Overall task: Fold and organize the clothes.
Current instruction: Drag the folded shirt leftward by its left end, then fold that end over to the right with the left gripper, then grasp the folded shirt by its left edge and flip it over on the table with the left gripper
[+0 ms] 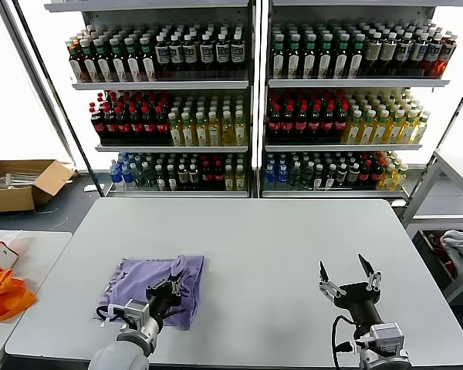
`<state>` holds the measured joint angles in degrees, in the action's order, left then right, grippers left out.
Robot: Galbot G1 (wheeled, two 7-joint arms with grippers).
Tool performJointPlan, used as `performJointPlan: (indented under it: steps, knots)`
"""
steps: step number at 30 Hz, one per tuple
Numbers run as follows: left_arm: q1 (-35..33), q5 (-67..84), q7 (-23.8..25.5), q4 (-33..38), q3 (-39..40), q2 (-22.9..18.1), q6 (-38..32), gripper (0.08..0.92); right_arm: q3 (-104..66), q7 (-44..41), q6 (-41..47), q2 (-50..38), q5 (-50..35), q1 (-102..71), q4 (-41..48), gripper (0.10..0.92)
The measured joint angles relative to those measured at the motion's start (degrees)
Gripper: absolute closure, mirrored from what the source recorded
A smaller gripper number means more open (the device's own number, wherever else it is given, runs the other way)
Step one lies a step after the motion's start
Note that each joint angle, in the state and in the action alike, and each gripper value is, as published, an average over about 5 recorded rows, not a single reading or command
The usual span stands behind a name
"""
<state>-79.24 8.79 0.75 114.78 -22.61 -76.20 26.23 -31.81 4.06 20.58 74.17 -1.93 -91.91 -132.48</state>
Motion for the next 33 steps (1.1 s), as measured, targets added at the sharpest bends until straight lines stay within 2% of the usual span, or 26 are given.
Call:
performJointPlan:
  steps: [12,18,23,26,33]
  knots:
    - [0.2,8.8,-2.1,-0.8,1.8,-2.3,-0.9,0.537,1.5,0.0,-0.1,-0.6,-0.2,1.9,2.1,0.203]
    - [-1.6,19.6,-4.1,3.7,3.1,-4.3,0.0,0.364,2.9,0.4,0.2,-1.0,-0.2,3.7,3.7,0.203]
    - [-1.7,30.7,-7.3,9.4,1.1,-5.1,1.0,0.225,4.4,0.4,0.2,-1.3,-0.2,5.4,4.8,0.203]
    - [-1.5,34.5,-8.8,11.5,-1.6,-4.3,1.3,0.185,5.2,0.4,0.0,-1.6,-0.4,6.2,5.4,0.203]
    - [-2.1,32.7,-9.2,12.4,-9.1,-0.8,1.9,0.177,6.0,0.4,-0.3,-2.2,-1.2,8.0,7.0,0.203]
